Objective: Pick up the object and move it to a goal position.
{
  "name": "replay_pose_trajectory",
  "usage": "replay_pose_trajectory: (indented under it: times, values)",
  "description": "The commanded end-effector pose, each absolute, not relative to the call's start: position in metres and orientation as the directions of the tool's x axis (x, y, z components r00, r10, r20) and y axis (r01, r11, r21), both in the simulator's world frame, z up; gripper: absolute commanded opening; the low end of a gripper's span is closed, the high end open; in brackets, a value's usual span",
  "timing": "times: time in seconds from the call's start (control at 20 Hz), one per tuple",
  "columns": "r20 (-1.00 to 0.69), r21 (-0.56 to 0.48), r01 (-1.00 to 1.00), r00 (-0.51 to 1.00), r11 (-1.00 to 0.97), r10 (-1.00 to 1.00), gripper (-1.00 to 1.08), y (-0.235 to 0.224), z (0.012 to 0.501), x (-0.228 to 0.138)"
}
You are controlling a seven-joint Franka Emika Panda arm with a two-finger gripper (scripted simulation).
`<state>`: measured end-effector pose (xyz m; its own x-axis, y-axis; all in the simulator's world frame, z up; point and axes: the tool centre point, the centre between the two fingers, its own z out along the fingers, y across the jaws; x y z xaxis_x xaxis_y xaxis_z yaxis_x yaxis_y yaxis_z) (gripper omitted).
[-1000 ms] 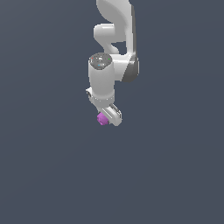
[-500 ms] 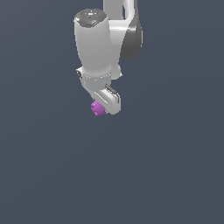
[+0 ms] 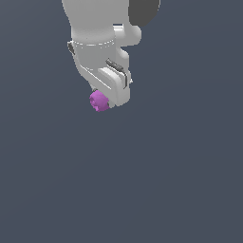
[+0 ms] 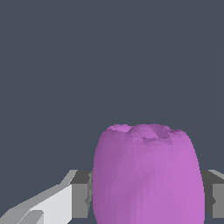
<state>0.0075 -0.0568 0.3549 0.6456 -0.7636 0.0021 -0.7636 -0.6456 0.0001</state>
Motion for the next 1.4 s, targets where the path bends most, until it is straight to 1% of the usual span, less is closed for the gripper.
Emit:
replay_pose_trajectory:
  times: [0.0, 0.35, 0.65, 1.0, 1.35]
  values:
    - [0.001, 0.001, -0.763, 0.646, -0.646, -0.763, -1.0, -0.059, 0.377, 0.012]
    - [0.001, 0.001, -0.763, 0.647, -0.647, -0.763, -1.0, -0.064, 0.426, 0.023]
    - [0.0, 0.0, -0.762, 0.648, -0.648, -0.762, -1.0, -0.067, 0.458, 0.031]
    - [0.0, 0.0, -0.762, 0.648, -0.648, -0.762, -1.0, -0.069, 0.478, 0.037]
    - [0.0, 0.0, -0.762, 0.648, -0.648, -0.762, -1.0, -0.07, 0.486, 0.039]
